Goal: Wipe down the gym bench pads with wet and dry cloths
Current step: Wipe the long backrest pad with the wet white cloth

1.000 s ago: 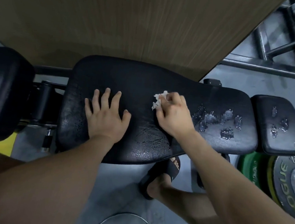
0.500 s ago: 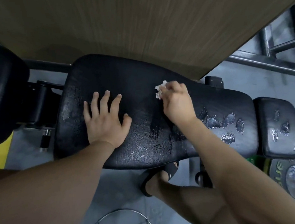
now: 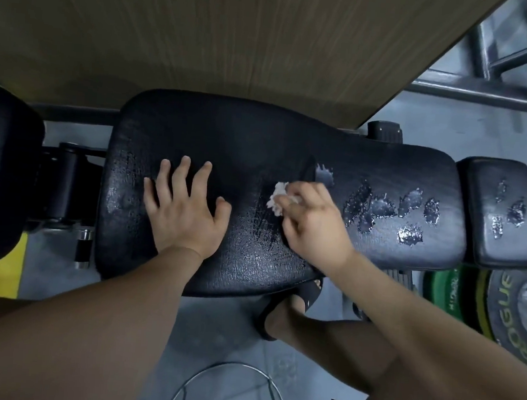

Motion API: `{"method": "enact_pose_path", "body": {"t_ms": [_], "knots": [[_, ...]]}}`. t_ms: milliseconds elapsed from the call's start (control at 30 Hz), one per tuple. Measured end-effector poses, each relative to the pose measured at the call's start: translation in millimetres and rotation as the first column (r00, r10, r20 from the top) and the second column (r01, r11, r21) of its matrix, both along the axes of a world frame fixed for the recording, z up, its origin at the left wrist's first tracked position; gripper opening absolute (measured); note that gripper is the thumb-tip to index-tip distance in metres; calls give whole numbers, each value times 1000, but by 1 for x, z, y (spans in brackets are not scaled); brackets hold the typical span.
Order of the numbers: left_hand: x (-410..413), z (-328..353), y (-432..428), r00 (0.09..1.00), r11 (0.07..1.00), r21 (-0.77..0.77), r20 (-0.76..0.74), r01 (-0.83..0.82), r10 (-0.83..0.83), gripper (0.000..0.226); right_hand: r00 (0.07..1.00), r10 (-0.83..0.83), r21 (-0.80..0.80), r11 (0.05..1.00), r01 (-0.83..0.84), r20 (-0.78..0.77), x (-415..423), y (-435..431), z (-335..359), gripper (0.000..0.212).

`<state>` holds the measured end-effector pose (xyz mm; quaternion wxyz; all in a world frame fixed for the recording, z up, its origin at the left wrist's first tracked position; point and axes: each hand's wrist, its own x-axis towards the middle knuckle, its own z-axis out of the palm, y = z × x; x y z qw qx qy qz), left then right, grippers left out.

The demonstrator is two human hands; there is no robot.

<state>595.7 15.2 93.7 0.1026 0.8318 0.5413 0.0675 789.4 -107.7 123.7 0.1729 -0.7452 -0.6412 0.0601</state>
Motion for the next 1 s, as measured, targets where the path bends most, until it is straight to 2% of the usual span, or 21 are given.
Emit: {"method": "enact_pose_path", "body": {"t_ms": [67,167,233,333,367,400,467,533,600,667,867,1000], "knots": [[1,-1,0,1000,1000,0,4,2,-2,62,990,125,-17,992,-126,-66,-26,-25,-2,27],[0,-1,0,1000,1000,3,18,-2,2,62,929,351,-87,928,-362,-114,-40,-61,2,28],[0,-1,0,1000,1000,3,19,-3,3,61,933,352,-80,930,-358,-76,-25,-64,2,26],[0,-2,-1,1000,1000,4,20,-2,2,60,993,99,12,995,-99,-63,-12,-60,-3,23],[0,-2,-1,1000,1000,5,21,-4,3,60,996,65,36,997,-62,-67,-20,-61,-5,24],[0,-2,-1,1000,1000,7,19,-4,4,60,993,82,39,996,-79,-79,-31,-63,-8,25],[0,-3,-1,1000,1000,11,16,-1,1,59,969,221,3,975,-222,-107,-54,-67,-7,28],[-1,-3,0,1000,1000,20,19,2,-2,59,930,361,-27,931,-364,-65,-53,-59,-5,28],[-2,-3,1,1000,1000,23,12,5,-6,58,908,419,-28,908,-419,-15,-39,-36,-6,29],[-2,-4,1,1000,1000,21,6,5,-6,58,923,384,7,923,-384,25,-19,-7,-9,32],[-1,-3,1,1000,1000,23,-4,5,-5,58,989,96,67,992,-104,113,29,95,-12,29],[-1,-3,2,1000,1000,23,-12,5,-4,58,993,83,112,989,-92,88,40,128,-14,26]]}}
